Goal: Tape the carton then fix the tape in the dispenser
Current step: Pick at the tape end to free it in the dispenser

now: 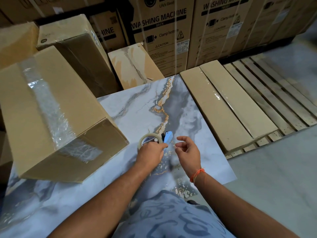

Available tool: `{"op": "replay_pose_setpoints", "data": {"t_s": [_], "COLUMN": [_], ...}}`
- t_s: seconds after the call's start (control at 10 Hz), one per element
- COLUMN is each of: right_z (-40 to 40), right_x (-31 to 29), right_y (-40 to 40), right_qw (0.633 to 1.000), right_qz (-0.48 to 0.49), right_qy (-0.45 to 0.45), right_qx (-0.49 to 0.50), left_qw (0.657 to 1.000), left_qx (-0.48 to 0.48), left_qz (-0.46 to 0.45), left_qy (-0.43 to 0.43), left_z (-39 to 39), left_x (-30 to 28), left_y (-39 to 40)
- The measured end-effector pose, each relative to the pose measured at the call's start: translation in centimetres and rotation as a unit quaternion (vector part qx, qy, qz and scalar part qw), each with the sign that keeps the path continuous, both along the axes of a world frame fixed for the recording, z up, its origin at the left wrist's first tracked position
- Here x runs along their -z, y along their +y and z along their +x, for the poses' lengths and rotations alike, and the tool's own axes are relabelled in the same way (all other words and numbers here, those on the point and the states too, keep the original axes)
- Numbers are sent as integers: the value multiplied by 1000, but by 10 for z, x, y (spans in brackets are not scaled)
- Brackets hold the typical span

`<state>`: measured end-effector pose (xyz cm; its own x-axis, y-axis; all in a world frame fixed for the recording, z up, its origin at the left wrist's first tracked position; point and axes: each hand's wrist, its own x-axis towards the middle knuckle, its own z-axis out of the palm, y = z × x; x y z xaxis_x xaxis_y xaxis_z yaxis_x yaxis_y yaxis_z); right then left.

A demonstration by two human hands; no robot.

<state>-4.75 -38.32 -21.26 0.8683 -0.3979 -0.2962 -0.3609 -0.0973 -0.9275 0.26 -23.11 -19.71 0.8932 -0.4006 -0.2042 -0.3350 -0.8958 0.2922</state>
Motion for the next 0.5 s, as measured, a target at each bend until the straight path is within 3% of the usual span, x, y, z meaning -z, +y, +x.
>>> {"op": "replay_pose_setpoints", "data": {"t_s": [0.2,0.4,0.5], "right_z": [1,3,2], "right_x": [6,10,6], "right_y": [-14,-19,-16], "right_qw": [997,986,980], "right_qz": [-28,-65,-80], "right_qy": [-5,-42,-58], "right_qx": [-68,-146,-174], "left_qw": [998,999,994], "left_qx": [14,-28,-52], "left_qz": [68,34,-11], "left_qy": [-6,-24,-94], "left_z": [-5,-29,-48], "left_x": [-6,-15,-19], "left_y": [-1,6,17]}}
